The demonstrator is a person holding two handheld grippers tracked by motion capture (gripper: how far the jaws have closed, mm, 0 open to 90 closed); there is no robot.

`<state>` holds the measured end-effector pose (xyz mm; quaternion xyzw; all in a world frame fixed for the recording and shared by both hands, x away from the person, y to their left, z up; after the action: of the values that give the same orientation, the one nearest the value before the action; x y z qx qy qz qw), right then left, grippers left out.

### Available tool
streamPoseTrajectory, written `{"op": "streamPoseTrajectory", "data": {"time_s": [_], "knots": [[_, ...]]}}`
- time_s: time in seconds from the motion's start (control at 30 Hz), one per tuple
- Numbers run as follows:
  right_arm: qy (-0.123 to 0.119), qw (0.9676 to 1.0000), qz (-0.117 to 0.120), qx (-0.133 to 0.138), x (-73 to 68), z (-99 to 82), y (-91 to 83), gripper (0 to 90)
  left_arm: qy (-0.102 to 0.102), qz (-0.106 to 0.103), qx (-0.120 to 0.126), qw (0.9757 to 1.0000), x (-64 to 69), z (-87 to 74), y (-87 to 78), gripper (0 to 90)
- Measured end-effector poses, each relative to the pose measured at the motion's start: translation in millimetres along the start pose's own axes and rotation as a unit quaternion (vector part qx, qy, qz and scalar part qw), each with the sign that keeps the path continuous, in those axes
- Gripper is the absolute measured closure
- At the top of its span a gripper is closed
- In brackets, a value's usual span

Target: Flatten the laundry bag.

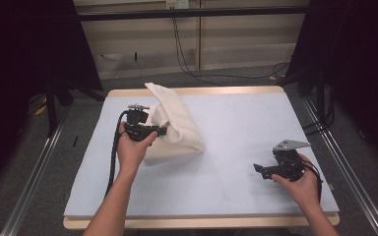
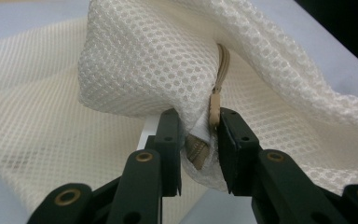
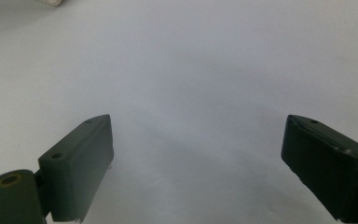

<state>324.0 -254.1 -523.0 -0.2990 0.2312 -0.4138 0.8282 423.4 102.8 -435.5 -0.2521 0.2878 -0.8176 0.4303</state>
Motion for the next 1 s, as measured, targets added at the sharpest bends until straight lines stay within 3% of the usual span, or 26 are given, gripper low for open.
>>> {"op": "streamPoseTrajectory", "data": {"time_s": [0.07,0.13,0.27,0.53,1.0], "knots": [[-0.001,1.0,0.001,0.0,0.3,-0.1,0.4,8.8,-0.004,-0.008,0.002,1.0,5.4,2.3,3.2,70.6],[0.0,1.0,0.003,-0.002,-0.1,-0.4,0.9,8.8,0.006,-0.009,-0.002,0.9999,8.8,3.6,6.4,70.3],[0.001,1.0,0.003,-0.002,-0.7,-0.6,1.4,8.8,-0.005,-0.015,0.003,0.9999,14.7,7.3,14.3,69.3],[0.0,1.0,0.004,-0.003,0.6,-1.4,2.1,8.7,0.001,-0.032,0.002,0.9995,30.7,13.6,25.5,68.3],[-0.002,1.0,0.006,-0.003,1.0,-1.4,1.4,8.7,0.012,-0.041,-0.001,0.9991,54.2,16.8,39.9,62.7]]}}
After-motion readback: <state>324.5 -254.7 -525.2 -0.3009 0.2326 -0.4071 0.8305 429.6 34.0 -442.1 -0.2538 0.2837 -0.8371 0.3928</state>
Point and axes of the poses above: each handheld gripper's, and its own axes: y roughly forward along the jaws, z roughly out of its top, x roughly to its right, the point moved 8 cm from there along y, roughly forward along the jaws, and after that the axes turned 9 degrees about z, right-handed, at the moved point
